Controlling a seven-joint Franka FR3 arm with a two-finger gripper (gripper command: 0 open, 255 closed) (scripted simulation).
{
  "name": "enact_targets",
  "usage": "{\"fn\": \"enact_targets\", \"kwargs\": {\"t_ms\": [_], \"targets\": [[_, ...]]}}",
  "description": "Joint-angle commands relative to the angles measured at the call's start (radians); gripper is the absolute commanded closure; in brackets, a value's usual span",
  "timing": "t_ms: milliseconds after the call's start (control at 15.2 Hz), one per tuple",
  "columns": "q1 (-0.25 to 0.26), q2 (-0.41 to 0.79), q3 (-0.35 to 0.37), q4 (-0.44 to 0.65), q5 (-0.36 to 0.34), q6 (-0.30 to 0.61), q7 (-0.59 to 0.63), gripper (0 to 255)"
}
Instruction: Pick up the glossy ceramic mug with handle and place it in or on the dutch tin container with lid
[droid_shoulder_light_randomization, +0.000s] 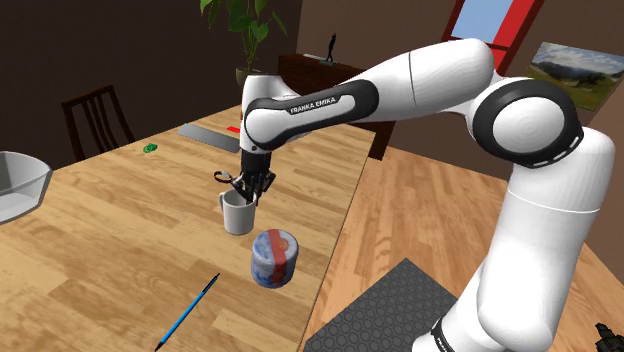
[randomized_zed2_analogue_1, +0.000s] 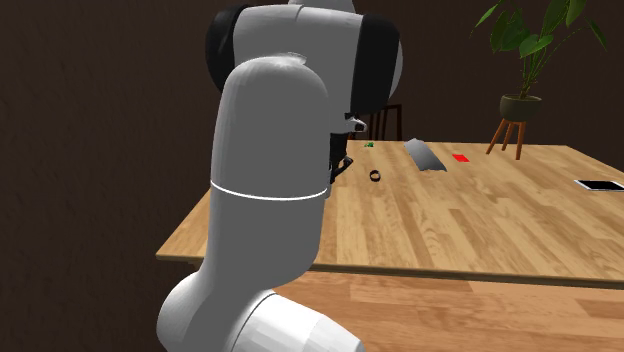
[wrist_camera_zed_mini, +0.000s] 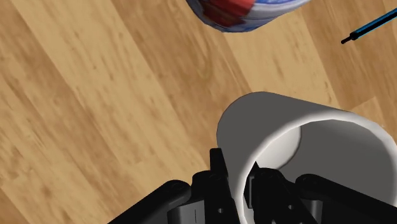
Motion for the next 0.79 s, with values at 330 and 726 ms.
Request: {"fn": "enact_targets", "kwargs": {"t_ms": [330,726], "targets": [[-0.002,-0.032,0.002,0.054,0.007,-0.086,0.0,255],[-0.003,-0.051,0.003,0.111,0.011,-0.161,0.002,255]]}}
